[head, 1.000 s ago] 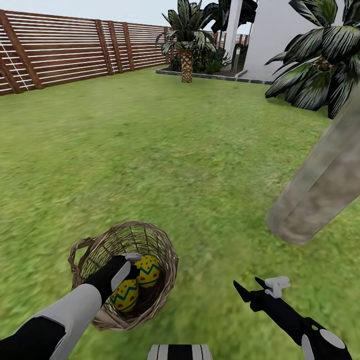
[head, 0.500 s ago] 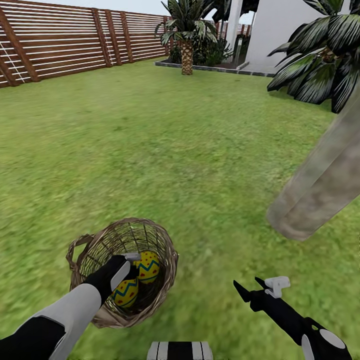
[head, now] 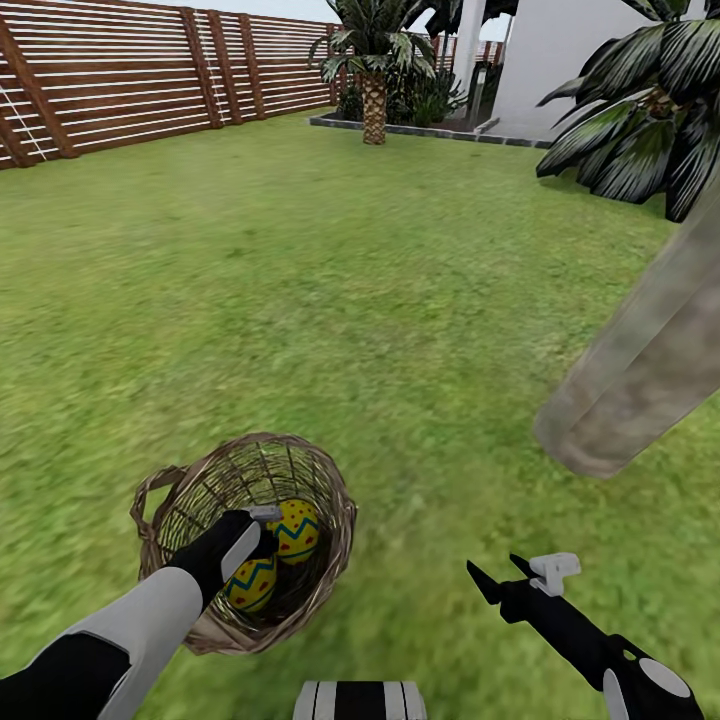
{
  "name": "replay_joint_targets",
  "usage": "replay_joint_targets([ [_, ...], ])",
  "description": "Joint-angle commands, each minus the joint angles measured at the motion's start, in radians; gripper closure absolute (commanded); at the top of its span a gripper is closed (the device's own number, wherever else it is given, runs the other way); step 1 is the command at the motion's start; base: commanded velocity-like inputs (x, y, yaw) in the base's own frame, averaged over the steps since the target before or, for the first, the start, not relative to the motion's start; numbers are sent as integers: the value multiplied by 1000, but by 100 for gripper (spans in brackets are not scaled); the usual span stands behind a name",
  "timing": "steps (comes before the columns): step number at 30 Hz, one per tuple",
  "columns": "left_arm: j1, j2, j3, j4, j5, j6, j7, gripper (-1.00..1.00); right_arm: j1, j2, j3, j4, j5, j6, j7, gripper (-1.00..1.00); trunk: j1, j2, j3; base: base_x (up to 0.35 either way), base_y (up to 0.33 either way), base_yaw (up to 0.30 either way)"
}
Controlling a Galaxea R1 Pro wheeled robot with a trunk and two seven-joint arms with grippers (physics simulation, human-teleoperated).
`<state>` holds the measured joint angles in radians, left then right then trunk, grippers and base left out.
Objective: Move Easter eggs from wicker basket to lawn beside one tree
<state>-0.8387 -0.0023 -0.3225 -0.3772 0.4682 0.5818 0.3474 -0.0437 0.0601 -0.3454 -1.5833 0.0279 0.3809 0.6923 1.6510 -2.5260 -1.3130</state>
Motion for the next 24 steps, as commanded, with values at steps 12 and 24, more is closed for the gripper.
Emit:
replay_joint_targets([
  [12,0,1,-7,-2,12,5,13,-100,-1,1,-3,-1,3,6,7,-100,2,-1,-20,0,0,0],
  [24,0,20,-6,-4,15,6,5,-100,-1,1,-3,-1,3,6,7,-100,2,-1,-20,0,0,0],
])
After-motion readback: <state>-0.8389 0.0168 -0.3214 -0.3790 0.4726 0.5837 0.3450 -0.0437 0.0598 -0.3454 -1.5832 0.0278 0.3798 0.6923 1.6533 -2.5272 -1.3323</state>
